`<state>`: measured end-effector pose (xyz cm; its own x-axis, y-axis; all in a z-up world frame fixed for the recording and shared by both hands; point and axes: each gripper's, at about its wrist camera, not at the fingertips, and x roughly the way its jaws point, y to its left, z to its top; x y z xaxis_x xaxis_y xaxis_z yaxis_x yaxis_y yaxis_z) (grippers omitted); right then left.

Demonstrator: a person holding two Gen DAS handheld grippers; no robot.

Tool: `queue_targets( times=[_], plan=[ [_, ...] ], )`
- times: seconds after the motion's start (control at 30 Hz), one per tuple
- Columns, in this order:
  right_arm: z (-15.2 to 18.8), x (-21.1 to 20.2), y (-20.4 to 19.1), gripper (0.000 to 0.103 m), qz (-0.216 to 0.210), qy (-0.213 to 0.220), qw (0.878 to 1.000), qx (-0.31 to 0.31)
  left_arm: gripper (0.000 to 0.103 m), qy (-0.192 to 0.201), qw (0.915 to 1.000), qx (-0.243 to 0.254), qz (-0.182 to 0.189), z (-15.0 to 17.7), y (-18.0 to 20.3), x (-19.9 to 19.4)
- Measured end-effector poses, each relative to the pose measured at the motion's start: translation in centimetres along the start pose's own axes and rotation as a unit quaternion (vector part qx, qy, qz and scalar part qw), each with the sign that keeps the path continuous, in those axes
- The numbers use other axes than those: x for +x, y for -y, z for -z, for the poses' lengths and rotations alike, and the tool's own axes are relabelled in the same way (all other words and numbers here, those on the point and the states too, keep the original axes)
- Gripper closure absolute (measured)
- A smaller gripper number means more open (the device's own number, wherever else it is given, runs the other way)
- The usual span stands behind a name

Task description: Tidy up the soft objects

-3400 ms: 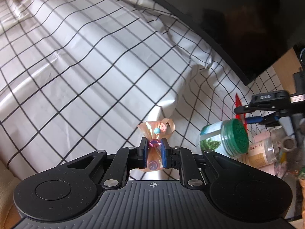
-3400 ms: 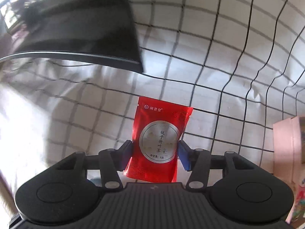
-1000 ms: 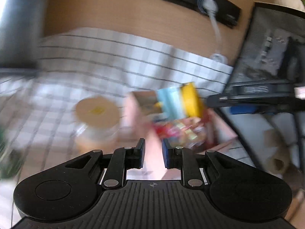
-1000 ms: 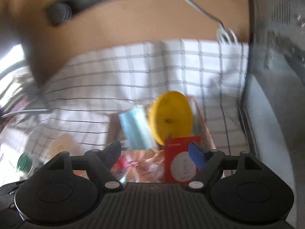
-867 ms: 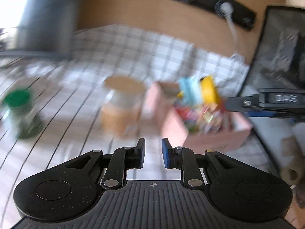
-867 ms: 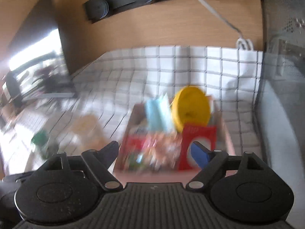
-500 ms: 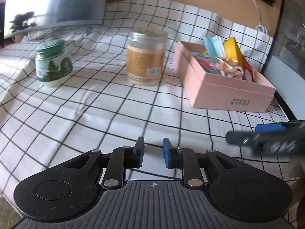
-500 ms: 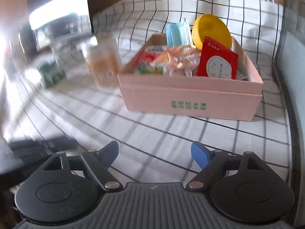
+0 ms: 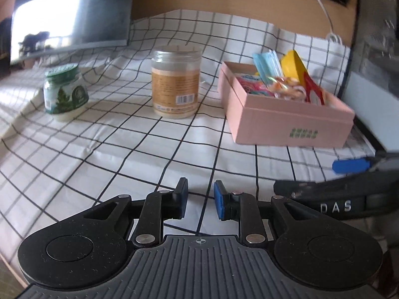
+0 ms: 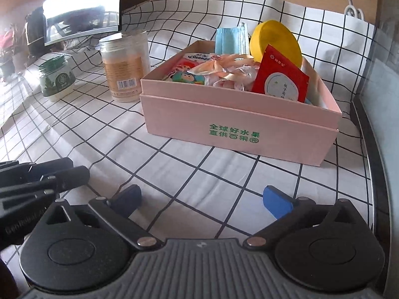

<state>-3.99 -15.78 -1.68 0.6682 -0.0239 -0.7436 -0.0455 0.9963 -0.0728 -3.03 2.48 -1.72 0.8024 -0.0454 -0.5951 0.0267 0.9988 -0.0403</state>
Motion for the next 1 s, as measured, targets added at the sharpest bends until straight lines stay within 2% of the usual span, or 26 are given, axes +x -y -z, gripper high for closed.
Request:
queue_targets(
  times=[0.13, 1.0],
  plan=[
    [0.96, -0.34, 0.14, 0.0, -0.005, 0.034, 0.999, -0.003, 0.078, 0.0, 1.0, 0.0, -0.009, 0.13, 0.28, -0.08],
    [0.74, -0.13, 0.17, 0.0, 0.004, 0.033, 0.999, 0.005, 0.078, 0.003, 0.9999, -0.006, -0.011, 0.46, 0.27, -0.53]
  ],
)
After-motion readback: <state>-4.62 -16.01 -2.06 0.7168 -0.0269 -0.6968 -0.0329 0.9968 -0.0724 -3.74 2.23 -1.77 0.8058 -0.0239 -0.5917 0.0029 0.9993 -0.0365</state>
